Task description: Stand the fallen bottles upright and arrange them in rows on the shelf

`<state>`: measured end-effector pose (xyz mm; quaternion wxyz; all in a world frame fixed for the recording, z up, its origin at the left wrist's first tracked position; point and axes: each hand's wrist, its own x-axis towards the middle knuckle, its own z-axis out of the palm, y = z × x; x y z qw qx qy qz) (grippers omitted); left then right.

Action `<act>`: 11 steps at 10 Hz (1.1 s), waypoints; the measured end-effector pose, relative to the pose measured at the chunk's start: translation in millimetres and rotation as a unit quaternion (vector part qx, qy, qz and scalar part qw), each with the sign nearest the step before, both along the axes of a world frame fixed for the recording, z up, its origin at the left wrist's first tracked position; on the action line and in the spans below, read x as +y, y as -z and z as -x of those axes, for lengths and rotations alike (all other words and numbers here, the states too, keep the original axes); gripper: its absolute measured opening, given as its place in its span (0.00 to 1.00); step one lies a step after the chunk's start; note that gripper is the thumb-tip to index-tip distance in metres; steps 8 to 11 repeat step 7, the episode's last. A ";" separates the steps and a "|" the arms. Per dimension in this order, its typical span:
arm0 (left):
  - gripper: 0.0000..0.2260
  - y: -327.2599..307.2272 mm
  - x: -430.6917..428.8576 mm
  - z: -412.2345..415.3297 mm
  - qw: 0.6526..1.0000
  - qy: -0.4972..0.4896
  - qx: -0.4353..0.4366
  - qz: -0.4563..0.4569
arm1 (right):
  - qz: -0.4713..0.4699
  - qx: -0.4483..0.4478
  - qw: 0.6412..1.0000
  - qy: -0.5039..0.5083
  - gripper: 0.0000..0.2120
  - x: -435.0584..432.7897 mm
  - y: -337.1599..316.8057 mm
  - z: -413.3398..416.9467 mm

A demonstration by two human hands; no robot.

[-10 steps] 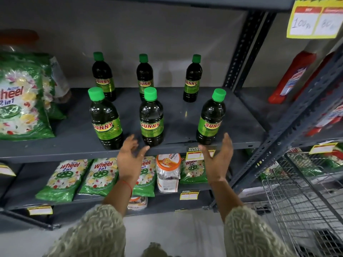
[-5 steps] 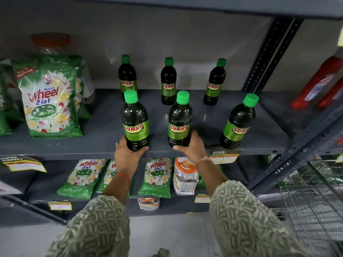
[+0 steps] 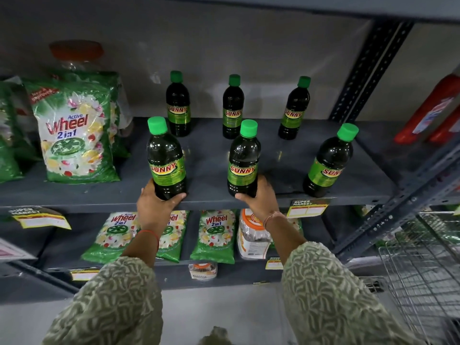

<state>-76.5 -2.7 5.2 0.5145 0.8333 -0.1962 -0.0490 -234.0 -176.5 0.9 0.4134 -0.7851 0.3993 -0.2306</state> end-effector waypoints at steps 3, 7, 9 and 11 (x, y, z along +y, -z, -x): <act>0.31 -3.8 9.5 -5.0 0.999 0.049 0.012 -0.007 | -0.007 0.007 1.000 -0.010 0.28 0.7 -3.6 6.0; 0.44 -0.1 16.5 -1.3 0.999 0.050 0.013 -0.012 | -0.031 -0.050 0.998 0.002 0.47 2.9 1.4 11.7; 0.44 -0.1 16.5 -1.3 0.999 0.050 0.013 -0.012 | -0.031 -0.050 0.998 0.002 0.47 2.9 1.4 11.7; 0.44 -0.1 16.5 -1.3 0.999 0.050 0.013 -0.012 | -0.031 -0.050 0.998 0.002 0.47 2.9 1.4 11.7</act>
